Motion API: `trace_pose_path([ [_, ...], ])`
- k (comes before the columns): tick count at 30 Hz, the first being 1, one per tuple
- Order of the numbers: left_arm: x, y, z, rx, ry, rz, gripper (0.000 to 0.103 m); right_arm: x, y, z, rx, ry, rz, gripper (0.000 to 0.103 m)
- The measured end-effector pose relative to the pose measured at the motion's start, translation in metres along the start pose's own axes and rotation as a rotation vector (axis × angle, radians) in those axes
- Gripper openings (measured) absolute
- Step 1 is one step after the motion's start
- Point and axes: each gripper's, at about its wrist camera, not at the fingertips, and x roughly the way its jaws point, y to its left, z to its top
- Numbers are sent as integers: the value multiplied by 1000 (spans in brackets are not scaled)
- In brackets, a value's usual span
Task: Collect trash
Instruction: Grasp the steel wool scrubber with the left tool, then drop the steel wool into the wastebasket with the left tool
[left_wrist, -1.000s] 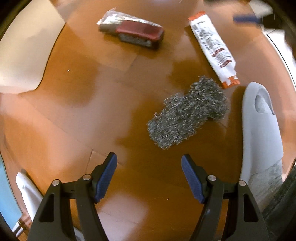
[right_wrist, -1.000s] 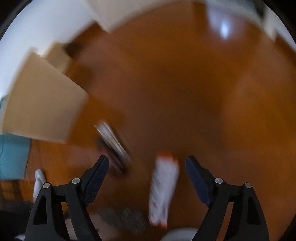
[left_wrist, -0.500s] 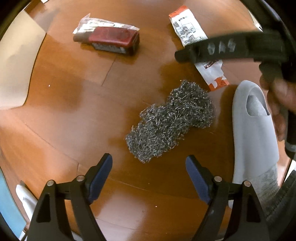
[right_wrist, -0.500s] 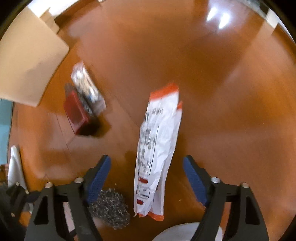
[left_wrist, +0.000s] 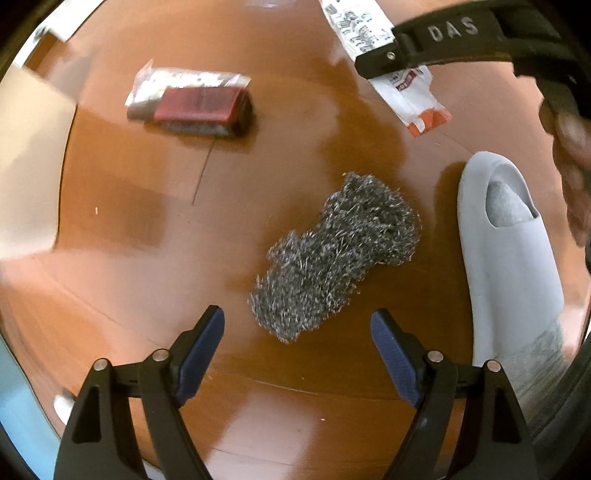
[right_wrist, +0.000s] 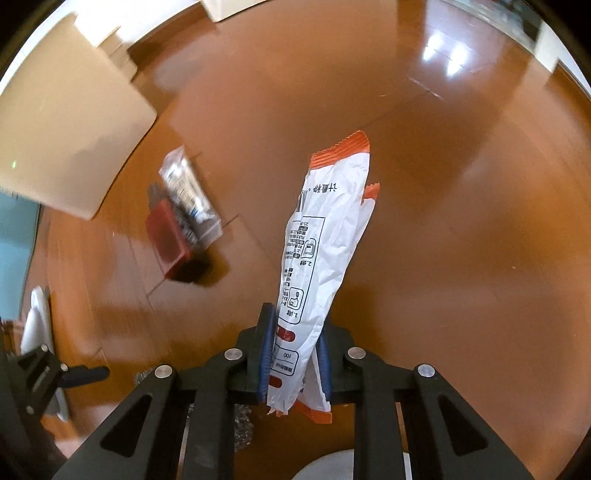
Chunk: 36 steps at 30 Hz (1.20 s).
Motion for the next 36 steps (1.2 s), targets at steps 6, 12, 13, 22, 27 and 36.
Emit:
trace_pose_path([
  [6, 2, -22, 21, 241, -10, 40, 81, -9, -14, -3, 85, -1, 10, 21],
  [12, 30, -43, 36, 407, 26, 12, 81, -7, -17, 0, 121, -3, 19, 22],
  [13, 37, -46, 37, 414, 43, 13, 82, -8, -18, 1, 122, -3, 20, 22],
  [22, 22, -40, 60, 255, 19, -93, 28, -9, -30, 6, 145, -15, 27, 22],
  [27, 9, -18, 61, 96, 5, -172, 26, -12, -32, 6, 149, -19, 38, 22],
  [36, -87, 35, 51, -178, -174, -240, 25, -8, -31, 6, 182, -21, 63, 23],
])
